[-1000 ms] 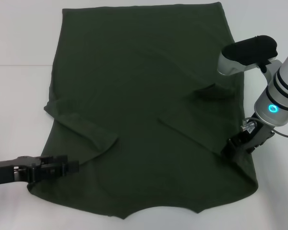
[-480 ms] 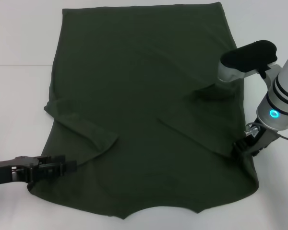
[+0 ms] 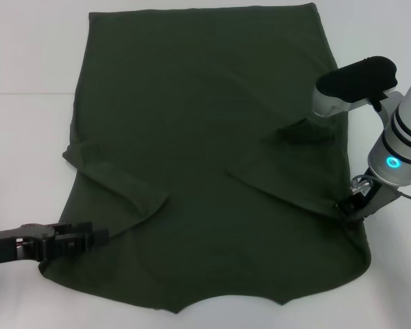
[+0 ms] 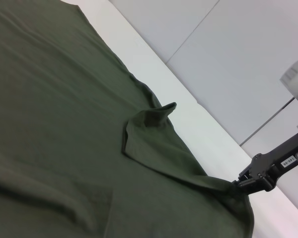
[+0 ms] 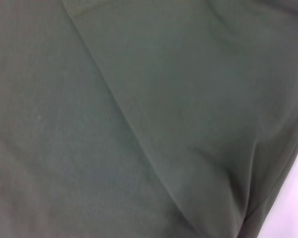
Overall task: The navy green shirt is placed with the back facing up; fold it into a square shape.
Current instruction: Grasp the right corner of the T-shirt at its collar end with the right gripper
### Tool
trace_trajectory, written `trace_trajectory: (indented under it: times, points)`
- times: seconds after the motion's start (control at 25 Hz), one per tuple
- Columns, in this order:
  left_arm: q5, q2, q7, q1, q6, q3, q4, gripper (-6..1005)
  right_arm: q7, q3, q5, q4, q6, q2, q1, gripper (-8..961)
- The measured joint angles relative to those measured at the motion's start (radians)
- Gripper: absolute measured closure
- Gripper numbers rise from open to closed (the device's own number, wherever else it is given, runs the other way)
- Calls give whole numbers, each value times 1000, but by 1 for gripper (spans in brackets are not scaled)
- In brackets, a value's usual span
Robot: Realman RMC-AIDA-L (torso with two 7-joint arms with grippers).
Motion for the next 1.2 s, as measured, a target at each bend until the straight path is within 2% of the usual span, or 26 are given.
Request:
trace_trajectory:
  times: [0.24, 0.4, 0.72, 0.92, 0.96, 1.2]
  points:
    - [0, 0, 1, 0, -2, 0, 1, 307, -1, 0, 0, -4, -15, 0, -2, 940]
    - [0, 0, 1, 0, -2, 0, 2, 307, -3, 8, 1, -44, -34, -2, -32, 940]
    - [0, 1, 1, 0, -2, 0, 1, 307, -29, 101, 50, -206, -69, -3, -176, 940]
    - [0, 3, 1, -1, -3, 0, 1, 307, -65, 156, 111, -229, -54, -4, -255, 941]
    - [0, 3, 1, -1, -4, 0, 1, 307, -84, 194, 135, -230, -45, -4, -282, 941]
    - [0, 3, -2, 0, -12, -3, -2, 307, -129, 273, 197, -230, -19, -6, -343, 941]
